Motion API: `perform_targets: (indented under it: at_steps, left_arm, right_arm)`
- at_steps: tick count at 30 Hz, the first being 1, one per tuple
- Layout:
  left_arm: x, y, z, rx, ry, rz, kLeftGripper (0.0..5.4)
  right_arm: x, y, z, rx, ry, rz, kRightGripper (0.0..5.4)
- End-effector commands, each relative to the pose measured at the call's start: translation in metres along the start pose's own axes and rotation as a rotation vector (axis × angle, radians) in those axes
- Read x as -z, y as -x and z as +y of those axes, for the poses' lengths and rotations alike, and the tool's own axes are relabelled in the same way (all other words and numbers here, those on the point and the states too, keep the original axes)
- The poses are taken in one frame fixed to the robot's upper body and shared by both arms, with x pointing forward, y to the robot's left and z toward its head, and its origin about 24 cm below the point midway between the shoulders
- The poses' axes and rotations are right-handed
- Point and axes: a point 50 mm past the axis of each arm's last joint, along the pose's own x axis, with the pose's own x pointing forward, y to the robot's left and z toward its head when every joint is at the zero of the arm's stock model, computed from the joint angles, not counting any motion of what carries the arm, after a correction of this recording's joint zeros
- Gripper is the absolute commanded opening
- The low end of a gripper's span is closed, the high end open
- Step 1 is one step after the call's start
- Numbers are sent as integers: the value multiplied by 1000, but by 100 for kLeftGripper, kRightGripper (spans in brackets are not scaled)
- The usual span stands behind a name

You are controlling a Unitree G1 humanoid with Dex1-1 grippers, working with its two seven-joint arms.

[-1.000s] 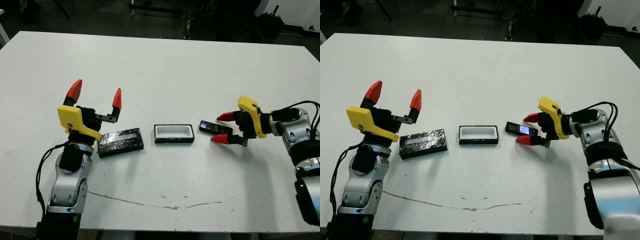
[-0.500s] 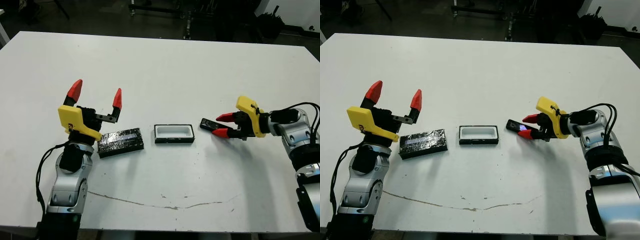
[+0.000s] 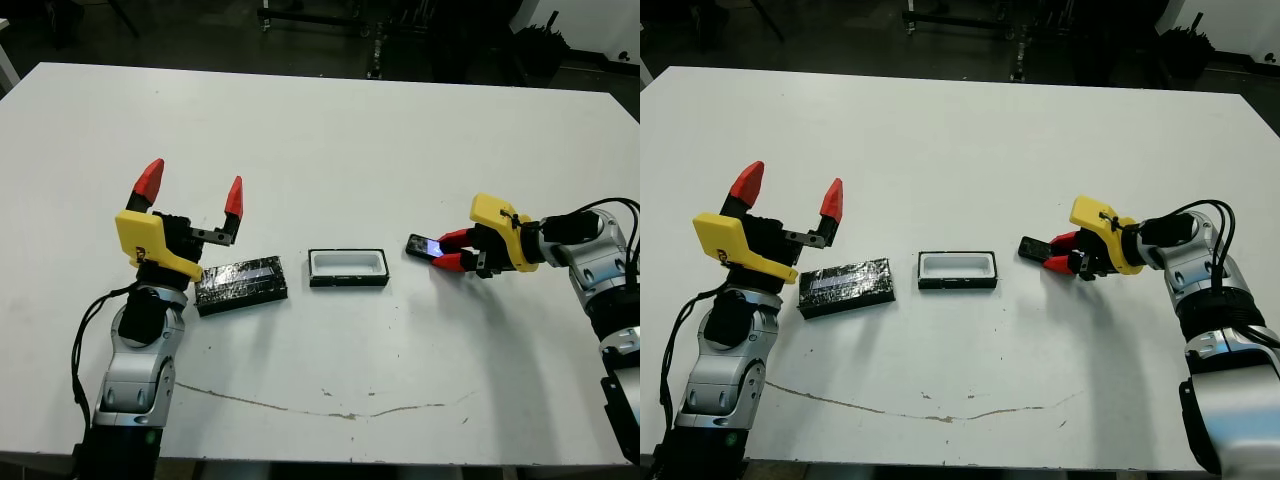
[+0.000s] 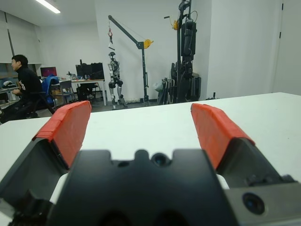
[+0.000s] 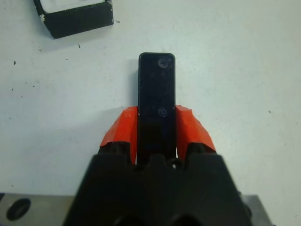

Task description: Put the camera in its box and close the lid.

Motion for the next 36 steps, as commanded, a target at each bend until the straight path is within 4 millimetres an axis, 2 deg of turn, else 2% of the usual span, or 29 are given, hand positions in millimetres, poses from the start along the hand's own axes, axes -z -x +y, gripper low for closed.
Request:
perform_targets:
  at_steps: [1,6,10,14,19,25,31,36]
  left_arm:
    - [1,1,0,-9,-3,11,540]
    - [2,1,0,-5,1,11,540]
    - [2,2,1,-4,-2,12,540]
    - [3,2,1,-8,2,17,540]
    - [3,2,0,-10,7,14,540]
    - [3,2,0,-6,-3,16,540]
    - [3,2,0,-2,-5,20,540]
    - [4,2,0,-9,5,19,540]
  right_arm:
    - [11,4,2,1,-68,-5,169]
    - [-6,8,-8,16,-117,-152,169]
    - [-29,8,-13,-25,-132,-289,169]
    - [-52,5,-17,-81,-121,-355,169]
    - [-64,-8,-17,-125,-120,-390,169]
    - [-84,-29,-6,-223,-90,-431,169]
    - [-103,-46,6,-333,-96,-371,169]
    - [-108,-54,13,-341,-89,-344,169]
